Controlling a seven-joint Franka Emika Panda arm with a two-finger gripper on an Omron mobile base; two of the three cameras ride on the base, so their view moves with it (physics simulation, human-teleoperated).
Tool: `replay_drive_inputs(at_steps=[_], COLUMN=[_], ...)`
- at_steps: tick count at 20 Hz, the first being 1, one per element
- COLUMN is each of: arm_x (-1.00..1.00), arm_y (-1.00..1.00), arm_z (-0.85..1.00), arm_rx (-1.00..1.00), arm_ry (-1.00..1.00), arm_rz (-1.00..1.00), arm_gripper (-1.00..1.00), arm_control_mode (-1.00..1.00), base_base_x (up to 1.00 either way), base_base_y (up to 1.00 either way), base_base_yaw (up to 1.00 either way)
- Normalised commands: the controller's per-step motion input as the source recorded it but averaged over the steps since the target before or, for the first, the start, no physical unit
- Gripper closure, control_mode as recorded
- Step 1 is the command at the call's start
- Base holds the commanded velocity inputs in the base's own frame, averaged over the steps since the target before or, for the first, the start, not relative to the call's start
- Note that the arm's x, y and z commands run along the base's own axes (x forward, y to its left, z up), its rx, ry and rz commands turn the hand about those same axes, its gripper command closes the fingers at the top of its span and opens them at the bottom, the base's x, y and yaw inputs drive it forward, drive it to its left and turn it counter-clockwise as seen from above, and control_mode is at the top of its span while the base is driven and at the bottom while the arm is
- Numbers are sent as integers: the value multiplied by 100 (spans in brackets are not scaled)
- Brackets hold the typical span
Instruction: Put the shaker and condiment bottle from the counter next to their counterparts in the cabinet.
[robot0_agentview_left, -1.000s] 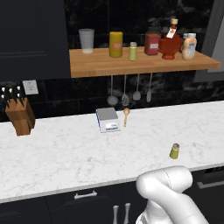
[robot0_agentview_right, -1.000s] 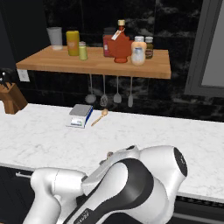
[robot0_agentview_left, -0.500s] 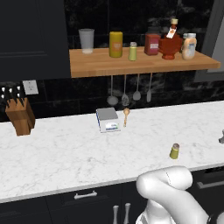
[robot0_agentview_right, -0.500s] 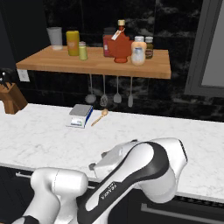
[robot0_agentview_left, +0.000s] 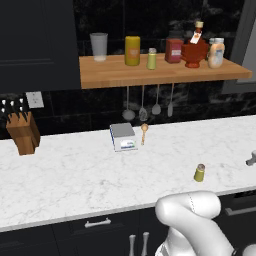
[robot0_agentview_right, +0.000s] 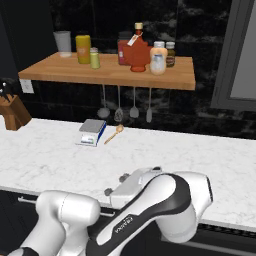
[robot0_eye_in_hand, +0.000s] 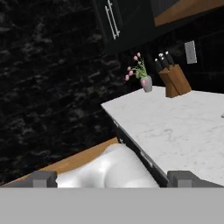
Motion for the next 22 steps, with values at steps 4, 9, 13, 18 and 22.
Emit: replay_drive_inputs(at_steps=[4,9,13,18,22], arm_x=[27,20,8,11,17], arm_y=[10,1,0,0,1], arm_z=[-10,-6,-11,-20,-17], arm_rx=[0,0,0,0,-1], arm_ry=[-7,0,-1,0,0], arm_rz=[-13,-3,0,0,-4], arm_gripper=[-100,-100,-100,-100,-100], arm_control_mode=[-100,-100,-100,-100,-100], base_base_x=[0,0,0,0,0], base_base_y=[0,0,0,0,0], base_base_yaw=[0,0,0,0,0])
